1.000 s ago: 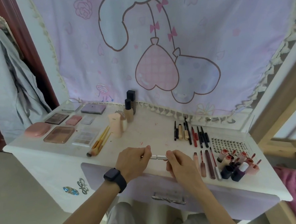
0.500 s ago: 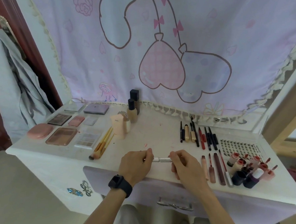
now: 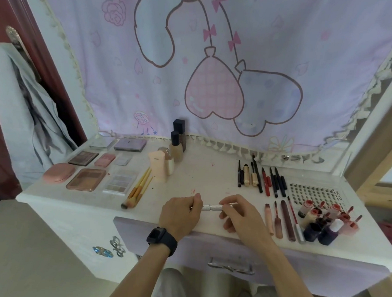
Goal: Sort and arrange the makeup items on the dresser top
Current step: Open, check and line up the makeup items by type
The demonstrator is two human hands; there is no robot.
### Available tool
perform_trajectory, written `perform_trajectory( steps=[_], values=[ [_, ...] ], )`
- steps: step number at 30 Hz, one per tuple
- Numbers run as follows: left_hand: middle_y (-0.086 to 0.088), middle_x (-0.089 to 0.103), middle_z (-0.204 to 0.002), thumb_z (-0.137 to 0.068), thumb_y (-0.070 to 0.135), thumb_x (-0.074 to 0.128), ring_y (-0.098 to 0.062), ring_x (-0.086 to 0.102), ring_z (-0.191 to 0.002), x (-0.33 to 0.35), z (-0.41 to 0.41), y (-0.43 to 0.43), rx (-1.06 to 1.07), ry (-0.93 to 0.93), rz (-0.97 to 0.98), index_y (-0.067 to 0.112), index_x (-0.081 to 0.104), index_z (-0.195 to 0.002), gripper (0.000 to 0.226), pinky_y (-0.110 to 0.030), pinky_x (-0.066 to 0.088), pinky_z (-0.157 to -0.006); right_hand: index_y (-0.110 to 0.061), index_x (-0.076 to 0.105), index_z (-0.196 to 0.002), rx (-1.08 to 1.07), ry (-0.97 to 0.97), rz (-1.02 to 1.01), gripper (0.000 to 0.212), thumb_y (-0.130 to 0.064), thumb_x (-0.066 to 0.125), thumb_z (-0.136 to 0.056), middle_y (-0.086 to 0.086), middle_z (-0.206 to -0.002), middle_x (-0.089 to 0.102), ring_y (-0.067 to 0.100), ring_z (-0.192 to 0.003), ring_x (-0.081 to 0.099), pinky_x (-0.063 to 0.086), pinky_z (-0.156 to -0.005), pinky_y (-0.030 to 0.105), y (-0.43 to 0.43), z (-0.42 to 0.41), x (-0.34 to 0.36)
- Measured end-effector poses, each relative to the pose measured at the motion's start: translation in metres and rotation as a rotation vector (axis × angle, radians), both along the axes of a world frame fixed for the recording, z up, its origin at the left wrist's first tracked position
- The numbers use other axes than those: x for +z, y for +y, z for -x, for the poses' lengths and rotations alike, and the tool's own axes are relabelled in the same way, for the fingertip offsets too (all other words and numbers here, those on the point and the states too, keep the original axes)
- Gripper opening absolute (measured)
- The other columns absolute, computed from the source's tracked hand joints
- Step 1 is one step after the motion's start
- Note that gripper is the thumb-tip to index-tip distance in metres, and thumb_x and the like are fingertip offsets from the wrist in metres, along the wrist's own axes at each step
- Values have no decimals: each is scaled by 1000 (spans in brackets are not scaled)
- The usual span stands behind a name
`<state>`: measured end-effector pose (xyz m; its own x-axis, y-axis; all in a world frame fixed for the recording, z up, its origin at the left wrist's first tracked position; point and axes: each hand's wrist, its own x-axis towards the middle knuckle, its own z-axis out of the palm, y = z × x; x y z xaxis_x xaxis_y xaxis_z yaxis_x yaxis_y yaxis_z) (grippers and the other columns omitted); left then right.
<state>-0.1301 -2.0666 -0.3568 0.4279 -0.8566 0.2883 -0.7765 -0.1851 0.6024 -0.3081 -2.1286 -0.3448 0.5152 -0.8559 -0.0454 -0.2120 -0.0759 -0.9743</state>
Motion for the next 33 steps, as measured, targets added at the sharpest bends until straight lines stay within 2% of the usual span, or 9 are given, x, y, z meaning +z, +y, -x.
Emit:
perform_trajectory(
  steps=[3, 6, 9, 12, 15, 17, 20, 24, 33],
  values=[
    [4, 29, -39, -102, 33, 48, -14, 28, -40, 1, 0, 0, 11, 3, 3, 23, 30, -46, 60, -30, 20, -44, -32, 64, -108, 28, -15, -24, 13, -30, 67, -95, -4, -95, 74, 15, -71, 72, 56, -67, 25, -2, 3, 2],
    [4, 28, -38, -102, 34, 48, -13, 27, -40, 0, 0, 0, 9, 12, 2, 22, 30, -46, 60, -29, 20, -44, -23, 65, -102, 30, 35, -60, 33, -54, 60, -94, -1, -83, 77, 11, -65, 69, 53, -63, 21, -3, 1, 7],
    [5, 28, -39, -102, 33, 48, -13, 26, -40, -1, 0, 1, 6, 23, 4, 22, 31, -46, 59, -28, 21, -44, -19, 66, -94, 1, 42, -29, 25, -42, 56, -100, 2, -74, 74, 11, -59, 65, 55, -61, 24, -2, -1, 4],
    [5, 28, -39, -102, 33, 49, -12, 26, -40, 0, 0, 0, 6, 15, 5, 24, 30, -45, 60, -27, 20, -44, -28, 66, -98, 14, -35, -29, 10, -18, 63, -98, -3, -91, 74, 15, -71, 72, 57, -67, 24, -3, 2, -1],
    [6, 30, -40, -102, 34, 47, -12, 27, -41, 0, -1, 0, 0, 25, 10, 23, 32, -46, 59, -27, 21, -44, -26, 63, -107, 11, -58, -102, 17, -32, 71, -93, -5, -96, 75, 16, -76, 74, 57, -67, 22, -5, 3, 4],
    [6, 30, -40, -102, 34, 47, -13, 27, -41, -1, -1, 0, -2, 30, 13, 23, 32, -46, 59, -27, 21, -44, -22, 64, -106, 26, 7, -83, 25, -44, 63, -96, -3, -87, 77, 13, -67, 71, 55, -64, 21, -4, 1, 7],
    [6, 29, -39, -102, 34, 48, -13, 26, -41, -2, -1, 0, -4, 39, 16, 23, 32, -45, 59, -27, 20, -44, -19, 67, -97, -11, 19, -17, 21, -35, 56, -102, 1, -77, 74, 12, -58, 64, 55, -60, 26, -1, -2, 4],
    [5, 28, -36, -101, 36, 48, -14, 26, -39, -4, -3, -2, 16, 86, 50, 24, 30, -44, 61, -21, 17, -41, -25, 65, -101, -118, -157, -11, 16, -16, 52, -104, -4, -83, 69, 17, -61, 66, 55, -58, 24, 5, 0, 0],
    [7, 25, -38, -101, 34, 49, -12, 24, -40, -5, -9, -5, 23, 246, 123, 23, 28, -41, 64, -25, 19, -42, -28, 61, -104, -152, 24, 379, 12, -21, 52, -104, -9, -72, 62, 10, -64, 63, 53, -61, 23, 18, 5, 13]
  ],
)
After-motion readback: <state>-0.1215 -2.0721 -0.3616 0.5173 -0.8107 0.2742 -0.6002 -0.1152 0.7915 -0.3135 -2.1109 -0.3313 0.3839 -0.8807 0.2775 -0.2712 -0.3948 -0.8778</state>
